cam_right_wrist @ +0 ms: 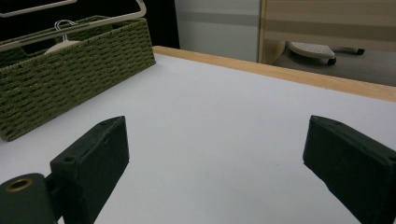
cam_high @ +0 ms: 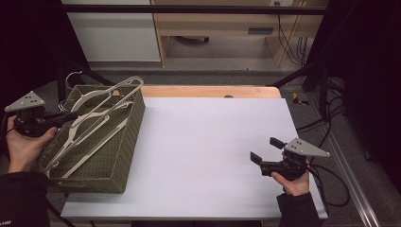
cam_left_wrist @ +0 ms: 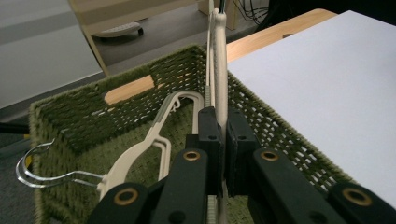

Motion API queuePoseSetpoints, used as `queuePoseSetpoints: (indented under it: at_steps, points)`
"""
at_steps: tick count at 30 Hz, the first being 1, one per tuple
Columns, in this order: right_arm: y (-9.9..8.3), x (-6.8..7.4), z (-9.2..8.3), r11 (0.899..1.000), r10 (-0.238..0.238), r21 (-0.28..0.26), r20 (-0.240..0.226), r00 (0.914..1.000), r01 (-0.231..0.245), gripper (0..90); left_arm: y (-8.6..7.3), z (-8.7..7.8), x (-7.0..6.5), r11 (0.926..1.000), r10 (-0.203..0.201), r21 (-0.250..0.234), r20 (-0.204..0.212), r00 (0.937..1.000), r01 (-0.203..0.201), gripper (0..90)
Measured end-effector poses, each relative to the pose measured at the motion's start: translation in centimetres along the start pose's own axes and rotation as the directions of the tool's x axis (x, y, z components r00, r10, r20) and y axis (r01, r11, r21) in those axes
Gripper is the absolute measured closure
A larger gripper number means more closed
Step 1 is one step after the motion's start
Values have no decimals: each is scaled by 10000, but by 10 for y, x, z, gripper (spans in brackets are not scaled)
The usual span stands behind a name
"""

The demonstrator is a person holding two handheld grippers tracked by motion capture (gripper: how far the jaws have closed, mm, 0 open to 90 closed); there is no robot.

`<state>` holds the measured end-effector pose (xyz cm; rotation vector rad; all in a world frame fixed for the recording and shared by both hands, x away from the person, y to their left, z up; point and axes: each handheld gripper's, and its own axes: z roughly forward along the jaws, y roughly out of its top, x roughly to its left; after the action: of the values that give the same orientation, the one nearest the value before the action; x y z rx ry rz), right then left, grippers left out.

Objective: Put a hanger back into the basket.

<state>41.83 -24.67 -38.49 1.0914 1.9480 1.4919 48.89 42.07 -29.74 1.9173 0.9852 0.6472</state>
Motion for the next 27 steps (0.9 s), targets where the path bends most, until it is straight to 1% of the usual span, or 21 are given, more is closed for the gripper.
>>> queuePoseSetpoints:
  at_steps: [3,7,8,13,14,17,21,23,24,25,27]
  points:
    - [0,0,0,10000,13,20,1,10000,-13,74,-7,-1,6,9998,-180,-16,-70,9998,180,866]
    - [0,0,0,10000,26,30,0,10000,-26,75,-16,-1,11,9994,-267,221,-155,9995,271,866]
    - [0,0,0,10000,36,46,-11,10000,-36,75,-19,-1,13,9989,-290,359,-171,9994,296,866]
    - [-1,0,1,10000,60,40,1,10000,-60,75,-27,4,16,9964,-572,617,-82,9983,576,866]
    - [-1,0,1,10000,60,40,1,10000,-60,75,-28,6,15,9959,-675,600,-80,9977,679,866]
    - [-1,0,1,10000,48,49,10,10000,-48,75,-33,15,11,9926,-786,922,-13,9969,784,865]
    - [-1,0,1,10000,39,81,-19,10000,-39,75,-42,25,7,9885,-974,1164,32,9952,964,864]
    - [-1,0,1,10000,49,85,-15,10000,-49,76,-48,29,7,9856,-1199,1207,66,9928,1182,863]
    - [-1,0,1,10000,49,85,-15,10000,-49,76,-50,30,8,9845,-1247,1258,98,9921,1225,863]
    - [-1,0,1,10000,57,65,-20,10000,-57,77,-53,32,8,9813,-1401,1348,106,9901,1375,862]
    - [-1,0,1,10000,70,57,-10,10000,-70,77,-55,36,8,9771,-1562,1480,110,9877,1528,858]
